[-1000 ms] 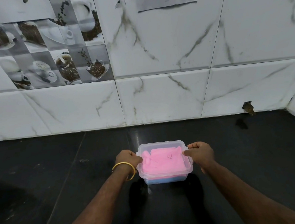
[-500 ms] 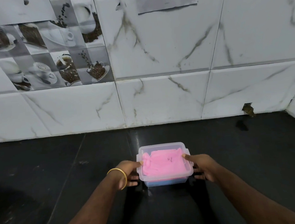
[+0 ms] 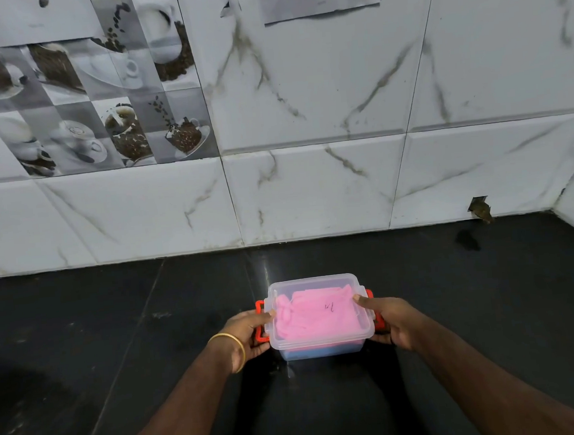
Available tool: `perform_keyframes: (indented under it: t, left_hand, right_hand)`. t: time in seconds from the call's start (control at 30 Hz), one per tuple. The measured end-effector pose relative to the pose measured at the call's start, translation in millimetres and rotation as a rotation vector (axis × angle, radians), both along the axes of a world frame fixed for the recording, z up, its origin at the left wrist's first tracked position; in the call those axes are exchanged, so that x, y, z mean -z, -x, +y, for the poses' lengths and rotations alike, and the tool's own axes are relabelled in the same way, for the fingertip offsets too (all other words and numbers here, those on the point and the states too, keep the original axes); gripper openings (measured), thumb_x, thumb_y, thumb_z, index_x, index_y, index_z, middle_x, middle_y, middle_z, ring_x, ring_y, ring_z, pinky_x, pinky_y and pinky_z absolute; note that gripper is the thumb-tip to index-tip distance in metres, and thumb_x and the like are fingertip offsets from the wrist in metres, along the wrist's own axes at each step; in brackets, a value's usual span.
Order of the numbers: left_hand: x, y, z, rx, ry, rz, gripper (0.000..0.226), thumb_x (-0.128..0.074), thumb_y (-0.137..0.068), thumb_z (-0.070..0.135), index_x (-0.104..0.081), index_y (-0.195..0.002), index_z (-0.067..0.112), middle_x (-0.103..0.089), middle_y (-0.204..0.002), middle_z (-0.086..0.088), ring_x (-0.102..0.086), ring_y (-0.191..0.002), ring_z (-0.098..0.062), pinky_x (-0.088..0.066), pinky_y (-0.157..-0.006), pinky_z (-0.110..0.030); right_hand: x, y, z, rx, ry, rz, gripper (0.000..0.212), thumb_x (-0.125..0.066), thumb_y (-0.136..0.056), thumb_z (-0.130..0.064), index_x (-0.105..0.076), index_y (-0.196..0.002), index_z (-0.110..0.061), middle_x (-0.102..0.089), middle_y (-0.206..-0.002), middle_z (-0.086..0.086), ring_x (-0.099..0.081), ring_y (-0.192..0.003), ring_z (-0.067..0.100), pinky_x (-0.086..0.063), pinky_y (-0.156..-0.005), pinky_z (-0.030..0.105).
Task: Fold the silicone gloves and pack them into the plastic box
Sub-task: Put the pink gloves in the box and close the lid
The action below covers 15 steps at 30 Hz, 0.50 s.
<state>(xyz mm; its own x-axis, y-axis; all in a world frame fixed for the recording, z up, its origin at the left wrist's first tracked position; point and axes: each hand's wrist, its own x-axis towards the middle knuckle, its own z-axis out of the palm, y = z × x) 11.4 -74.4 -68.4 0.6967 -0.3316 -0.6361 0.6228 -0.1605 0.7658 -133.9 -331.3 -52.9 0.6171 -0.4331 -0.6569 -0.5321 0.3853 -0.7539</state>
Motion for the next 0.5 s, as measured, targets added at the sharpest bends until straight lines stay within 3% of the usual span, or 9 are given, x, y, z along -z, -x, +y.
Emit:
perform_keyframes:
  t: [0.13, 0.2, 0.3, 0.37, 0.5]
  left_hand:
    - [-5, 4, -12, 0.015, -0.023, -0.098, 0.019, -0.065, -0.087, 0.007, -0.063, -0.106, 0.009, -0.071, -0.087, -0.012, -0.067, -0.076, -0.027, -0.056, -0.061, -0.035]
    - [-7, 8, -19, 0.047, -0.031, -0.149, 0.024, -0.065, -0.089, 0.009, -0.06, -0.112, 0.006, -0.071, -0.1, -0.017, -0.069, -0.085, -0.032, -0.059, -0.068, -0.043]
    - [-8, 13, -27, 0.044, -0.058, -0.192, 0.031, -0.066, -0.09, 0.01, -0.054, -0.118, 0.003, -0.067, -0.115, -0.021, -0.067, -0.102, -0.038, -0.054, -0.091, -0.055]
    - [-7, 13, -29, 0.035, -0.072, -0.211, 0.036, -0.063, -0.091, 0.007, -0.05, -0.124, 0.0, -0.064, -0.12, -0.023, -0.065, -0.107, -0.04, -0.052, -0.095, -0.056]
    - [-9, 14, -31, 0.033, -0.108, -0.223, 0.04, -0.062, -0.092, 0.009, -0.046, -0.128, 0.003, -0.061, -0.123, -0.022, -0.063, -0.109, -0.039, -0.051, -0.096, -0.056]
  right_hand:
    - [-7, -2, 6, 0.009, 0.107, -0.063, 0.038, -0.078, -0.082, -0.018, -0.063, -0.113, -0.003, -0.074, -0.104, 0.015, -0.072, -0.089, 0.029, -0.059, -0.057, 0.034]
    - [-10, -3, 10, -0.002, 0.167, -0.098, 0.031, -0.073, -0.087, -0.014, -0.062, -0.114, -0.002, -0.072, -0.103, 0.014, -0.071, -0.085, 0.026, -0.057, -0.052, 0.032]
    - [-11, -8, 18, -0.024, 0.298, -0.112, 0.029, -0.064, -0.093, -0.012, -0.06, -0.12, -0.001, -0.069, -0.106, 0.011, -0.068, -0.091, 0.025, -0.058, -0.07, 0.037]
    - [-10, -12, 22, -0.027, 0.386, -0.085, 0.032, -0.06, -0.096, -0.014, -0.056, -0.125, -0.001, -0.063, -0.106, 0.006, -0.062, -0.094, 0.023, -0.054, -0.082, 0.037]
    - [-6, -17, 24, -0.034, 0.441, -0.055, 0.042, -0.058, -0.097, -0.017, -0.048, -0.136, -0.004, -0.058, -0.118, 0.01, -0.054, -0.098, 0.02, -0.047, -0.085, 0.036]
